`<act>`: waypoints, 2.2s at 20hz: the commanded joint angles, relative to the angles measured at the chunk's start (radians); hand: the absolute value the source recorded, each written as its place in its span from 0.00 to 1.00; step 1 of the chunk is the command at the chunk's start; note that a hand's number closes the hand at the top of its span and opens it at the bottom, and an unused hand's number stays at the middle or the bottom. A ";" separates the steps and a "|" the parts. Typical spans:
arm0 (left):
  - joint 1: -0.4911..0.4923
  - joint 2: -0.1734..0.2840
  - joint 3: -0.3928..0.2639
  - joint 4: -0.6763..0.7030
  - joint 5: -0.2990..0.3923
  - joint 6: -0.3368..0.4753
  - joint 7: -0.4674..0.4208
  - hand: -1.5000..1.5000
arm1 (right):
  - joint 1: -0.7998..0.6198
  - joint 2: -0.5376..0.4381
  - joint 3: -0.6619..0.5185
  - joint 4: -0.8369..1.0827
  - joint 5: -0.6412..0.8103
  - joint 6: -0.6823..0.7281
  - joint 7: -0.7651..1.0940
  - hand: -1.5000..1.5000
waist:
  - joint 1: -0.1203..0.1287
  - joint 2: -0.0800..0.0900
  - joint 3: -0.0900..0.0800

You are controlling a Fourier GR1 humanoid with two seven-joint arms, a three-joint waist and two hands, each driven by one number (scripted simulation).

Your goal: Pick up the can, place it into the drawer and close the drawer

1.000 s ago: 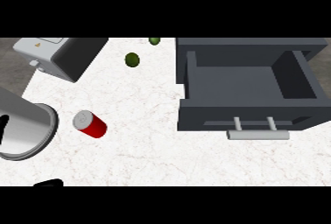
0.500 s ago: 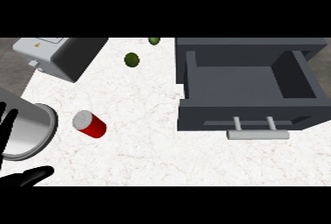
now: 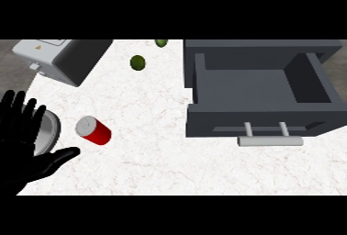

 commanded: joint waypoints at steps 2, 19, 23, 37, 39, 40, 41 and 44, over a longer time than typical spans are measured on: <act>-0.007 0.001 0.020 0.097 0.010 -0.011 -0.062 0.00 | 0.033 -0.015 -0.082 0.008 -0.076 0.084 0.004 0.00 | -0.001 0.000 0.000; -0.062 -0.014 -0.028 0.559 -0.001 0.092 -0.451 0.00 | -0.059 0.038 -0.111 0.053 0.018 0.116 0.005 0.00 | 0.002 0.001 0.000; -0.021 0.011 0.052 0.575 0.028 0.019 -0.483 0.00 | -0.039 0.018 -0.186 0.067 -0.079 0.148 0.034 0.00 | 0.003 0.000 0.000; -0.097 0.067 0.154 0.986 0.116 -0.113 -0.735 0.00 | -0.050 0.011 -0.245 0.018 -0.143 0.181 0.110 0.00 | 0.000 0.001 0.000; -0.081 0.026 0.130 1.034 0.093 -0.101 -0.791 0.00 | 0.013 0.045 -0.261 -0.046 -0.181 0.196 0.133 0.00 | -0.002 0.000 -0.001; -0.052 0.050 0.151 1.061 0.108 -0.141 -0.834 0.00 | 0.022 0.117 -0.230 -0.052 -0.099 0.215 0.074 0.00 | -0.001 0.000 0.000; -0.105 0.046 0.147 1.060 0.121 -0.117 -0.783 0.00 | 0.043 0.090 -0.263 -0.077 -0.157 0.237 0.101 0.00 | -0.002 0.000 0.000; -0.113 0.056 0.142 1.095 0.126 -0.128 -0.804 0.00 | -0.049 0.076 -0.231 0.007 -0.081 0.220 0.107 0.00 | 0.003 0.000 0.000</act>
